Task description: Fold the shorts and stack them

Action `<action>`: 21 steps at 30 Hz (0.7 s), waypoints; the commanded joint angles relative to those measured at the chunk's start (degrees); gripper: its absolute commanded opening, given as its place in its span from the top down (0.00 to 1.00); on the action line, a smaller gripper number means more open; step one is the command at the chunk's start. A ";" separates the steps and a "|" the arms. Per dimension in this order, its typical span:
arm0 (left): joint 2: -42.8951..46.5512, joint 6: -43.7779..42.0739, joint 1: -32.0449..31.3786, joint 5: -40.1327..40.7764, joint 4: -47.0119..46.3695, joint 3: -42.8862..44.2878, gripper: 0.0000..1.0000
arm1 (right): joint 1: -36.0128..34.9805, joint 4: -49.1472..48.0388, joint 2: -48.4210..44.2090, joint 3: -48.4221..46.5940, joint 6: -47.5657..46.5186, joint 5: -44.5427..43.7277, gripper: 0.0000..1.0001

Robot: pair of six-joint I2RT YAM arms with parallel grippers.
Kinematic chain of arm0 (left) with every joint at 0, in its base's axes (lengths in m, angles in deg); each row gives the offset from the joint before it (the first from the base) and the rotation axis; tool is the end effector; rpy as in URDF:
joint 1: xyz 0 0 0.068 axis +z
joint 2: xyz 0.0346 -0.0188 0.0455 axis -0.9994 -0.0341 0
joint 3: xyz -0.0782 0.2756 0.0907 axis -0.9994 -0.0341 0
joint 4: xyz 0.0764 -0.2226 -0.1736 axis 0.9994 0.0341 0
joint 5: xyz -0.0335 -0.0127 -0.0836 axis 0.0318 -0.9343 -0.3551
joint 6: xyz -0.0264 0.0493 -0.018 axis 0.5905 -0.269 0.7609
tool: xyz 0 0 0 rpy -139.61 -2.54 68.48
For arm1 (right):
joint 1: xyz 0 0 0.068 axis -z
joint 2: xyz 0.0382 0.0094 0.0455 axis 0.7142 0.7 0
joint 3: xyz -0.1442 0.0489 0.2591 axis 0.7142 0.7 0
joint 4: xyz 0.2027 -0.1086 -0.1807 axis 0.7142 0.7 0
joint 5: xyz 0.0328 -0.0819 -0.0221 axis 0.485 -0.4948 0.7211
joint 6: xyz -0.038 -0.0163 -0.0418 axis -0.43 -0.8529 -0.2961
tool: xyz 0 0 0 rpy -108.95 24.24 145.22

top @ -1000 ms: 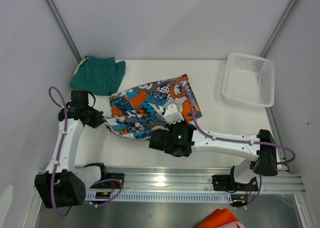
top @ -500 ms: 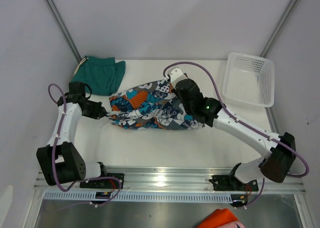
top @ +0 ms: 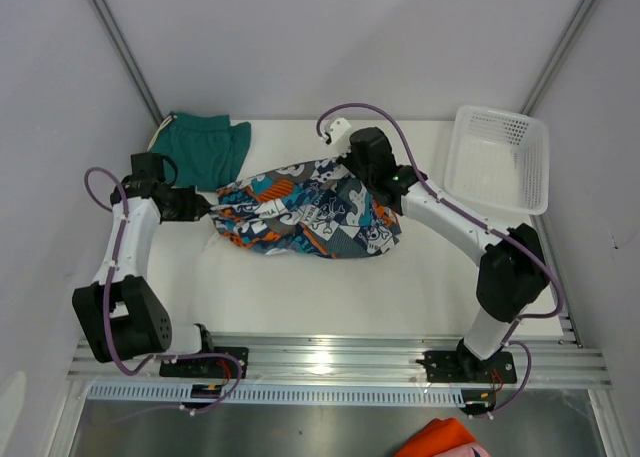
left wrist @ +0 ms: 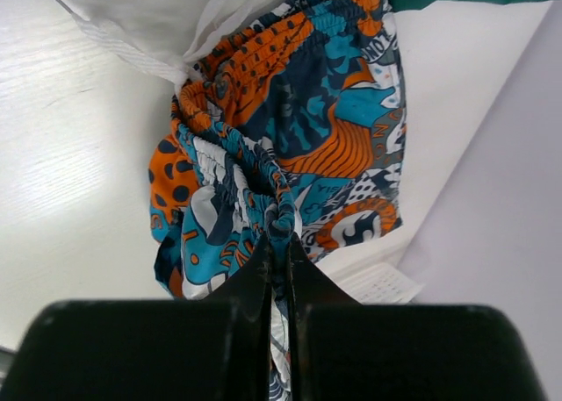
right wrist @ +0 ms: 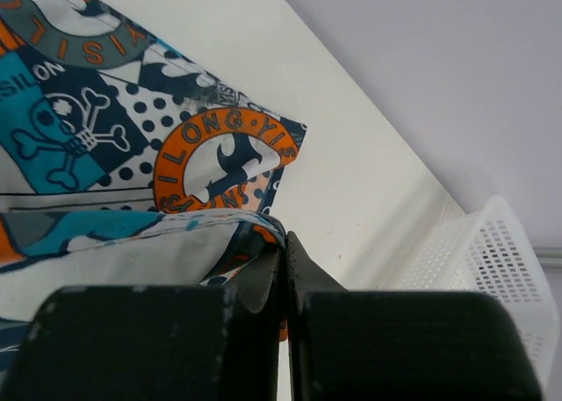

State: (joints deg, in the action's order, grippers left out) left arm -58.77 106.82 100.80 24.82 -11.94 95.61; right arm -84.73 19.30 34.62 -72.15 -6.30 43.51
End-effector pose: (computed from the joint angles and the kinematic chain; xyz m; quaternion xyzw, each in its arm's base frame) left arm 0.2864 0.0568 0.2920 -0.6691 0.6973 -0.2054 0.1547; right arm 0.3526 0.2671 0.3451 -0.3906 0.7410 -0.1127 0.5345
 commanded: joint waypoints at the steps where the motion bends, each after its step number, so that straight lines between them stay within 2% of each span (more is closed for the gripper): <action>1: -2.17 4.79 0.52 -0.12 -1.12 4.54 1.00 | 2.41 -3.60 2.01 -5.05 -0.90 1.07 1.00; 5: -7.08 5.41 0.69 -0.20 0.73 8.48 1.00 | 3.82 -1.23 5.27 -9.27 0.69 -2.96 1.00; 8: -9.64 3.31 0.69 -1.52 1.52 10.42 1.00 | 3.74 1.23 4.14 -9.46 1.56 -3.68 1.00; 13: -11.23 -0.74 0.60 0.41 5.21 11.93 1.00 | 2.16 3.60 -4.29 -3.75 5.16 -4.03 1.00; 21: -4.21 -1.62 0.34 -0.99 3.63 3.85 1.00 | -9.34 11.51 -18.28 4.60 11.66 -12.11 1.00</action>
State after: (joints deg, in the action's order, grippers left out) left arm -67.66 106.52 100.93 24.73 -9.19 101.24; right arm -90.29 27.67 21.15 -69.11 1.21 36.36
